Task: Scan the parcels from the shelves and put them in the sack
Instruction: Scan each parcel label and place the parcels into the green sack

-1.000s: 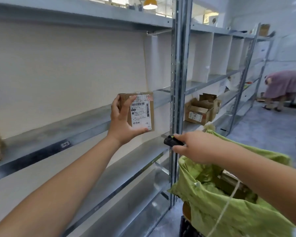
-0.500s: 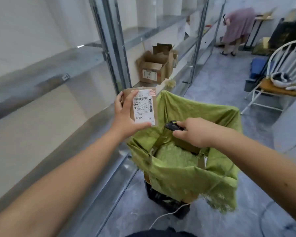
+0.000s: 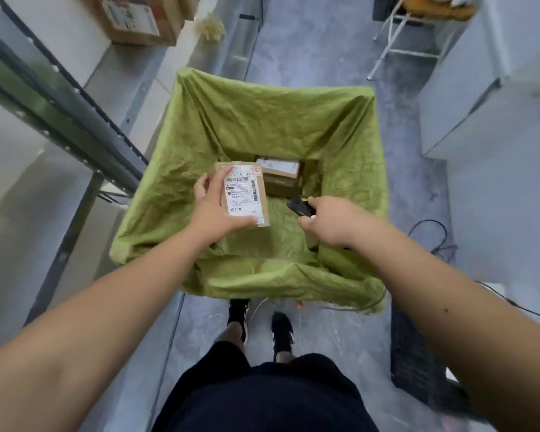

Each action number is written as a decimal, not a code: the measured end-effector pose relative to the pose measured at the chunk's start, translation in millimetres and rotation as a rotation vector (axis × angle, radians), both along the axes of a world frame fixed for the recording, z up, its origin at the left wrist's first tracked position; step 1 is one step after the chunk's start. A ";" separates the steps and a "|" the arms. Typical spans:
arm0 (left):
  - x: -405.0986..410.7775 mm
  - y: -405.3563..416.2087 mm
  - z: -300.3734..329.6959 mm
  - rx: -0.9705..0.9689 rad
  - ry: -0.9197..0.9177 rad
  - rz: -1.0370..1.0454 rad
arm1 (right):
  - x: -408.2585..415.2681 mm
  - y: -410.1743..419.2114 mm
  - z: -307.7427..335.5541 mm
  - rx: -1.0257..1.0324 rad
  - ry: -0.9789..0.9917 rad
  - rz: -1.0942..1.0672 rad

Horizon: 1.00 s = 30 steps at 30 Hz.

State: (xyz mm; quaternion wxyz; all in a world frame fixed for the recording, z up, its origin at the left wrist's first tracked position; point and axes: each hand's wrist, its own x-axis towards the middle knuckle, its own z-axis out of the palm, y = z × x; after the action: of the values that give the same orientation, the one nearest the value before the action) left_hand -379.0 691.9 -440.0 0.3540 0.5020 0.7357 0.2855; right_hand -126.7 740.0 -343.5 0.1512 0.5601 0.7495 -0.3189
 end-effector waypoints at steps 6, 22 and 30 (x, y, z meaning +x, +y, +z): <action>5.2 54.1 -81.8 -0.232 -0.109 -0.108 | -10.8 2.6 -37.7 -0.107 -0.091 -0.213; 59.8 152.7 -237.7 -0.479 -0.370 -0.203 | -22.6 36.0 -92.6 -0.215 -0.147 -0.636; 71.8 158.3 -246.4 -0.522 -0.304 -0.181 | -16.7 32.5 -103.1 -0.304 -0.188 -0.657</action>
State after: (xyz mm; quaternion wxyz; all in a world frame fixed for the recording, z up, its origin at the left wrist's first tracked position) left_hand -307.2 850.2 -686.4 0.6007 0.4093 0.6751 0.1260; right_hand -143.5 772.6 -446.6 0.1902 0.7688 0.4568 -0.4051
